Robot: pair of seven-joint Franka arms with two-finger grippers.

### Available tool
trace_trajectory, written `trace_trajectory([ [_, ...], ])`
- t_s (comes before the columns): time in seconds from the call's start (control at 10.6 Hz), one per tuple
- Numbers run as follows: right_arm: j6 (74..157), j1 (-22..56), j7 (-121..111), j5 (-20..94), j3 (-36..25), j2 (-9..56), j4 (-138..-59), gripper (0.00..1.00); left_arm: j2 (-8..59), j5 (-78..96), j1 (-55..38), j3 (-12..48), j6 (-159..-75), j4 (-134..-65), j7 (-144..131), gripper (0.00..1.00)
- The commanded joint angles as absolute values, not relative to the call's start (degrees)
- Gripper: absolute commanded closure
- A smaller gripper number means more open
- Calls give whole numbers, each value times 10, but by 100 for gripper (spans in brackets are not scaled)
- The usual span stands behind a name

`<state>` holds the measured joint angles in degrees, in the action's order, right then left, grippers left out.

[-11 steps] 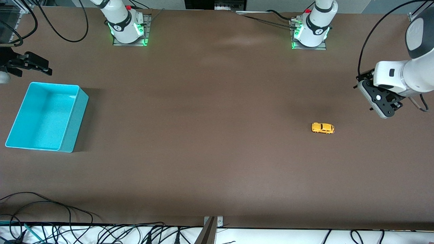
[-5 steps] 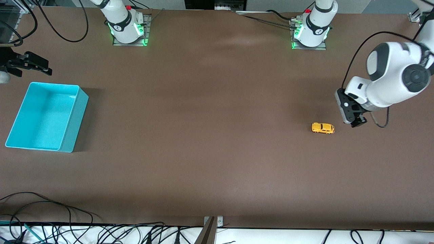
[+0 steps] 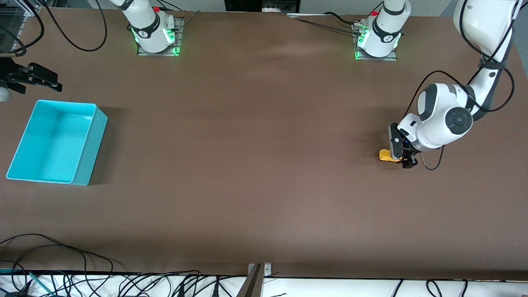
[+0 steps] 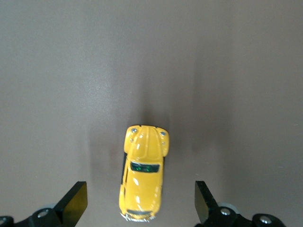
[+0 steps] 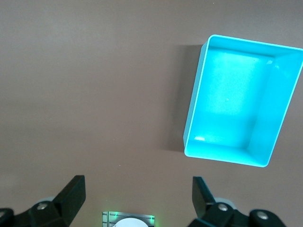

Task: Wind up and store yellow beetle car
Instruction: 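Close the left gripper on the yellow car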

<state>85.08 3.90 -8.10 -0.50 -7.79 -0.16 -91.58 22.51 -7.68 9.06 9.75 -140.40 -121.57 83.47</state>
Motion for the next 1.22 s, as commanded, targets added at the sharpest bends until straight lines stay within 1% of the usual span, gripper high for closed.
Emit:
trace_trajectory([
  [0.0,842,37,-96,4,-82,5,-903,0,247,-101,98,99,-1426,-1205,854,0],
  [0.28,843,37,-96,4,-83,5,-902,0,264,-105,108,99,-1441,-1205,856,0],
  [0.38,844,36,-96,5,-83,5,-902,0,267,-105,108,99,-1441,-1205,856,3],
  [0.47,844,36,-96,5,-83,6,-902,0,272,-105,108,99,-1441,-1205,856,18],
  [0.57,844,36,-96,5,-85,6,-903,0,272,-105,108,99,-1441,-1206,856,48],
  [0.75,844,36,-96,5,-89,7,-904,0,272,-105,106,99,-1436,-1207,856,86],
  [0.85,845,37,-96,5,-89,7,-904,0,272,-105,106,100,-1435,-1207,856,95],
  [0.94,845,38,-96,5,-89,11,-904,0,272,-105,104,100,-1434,-1207,855,99],
  [1.13,843,38,-96,5,-88,11,-904,0,273,-101,103,100,-1433,-1206,849,100],
])
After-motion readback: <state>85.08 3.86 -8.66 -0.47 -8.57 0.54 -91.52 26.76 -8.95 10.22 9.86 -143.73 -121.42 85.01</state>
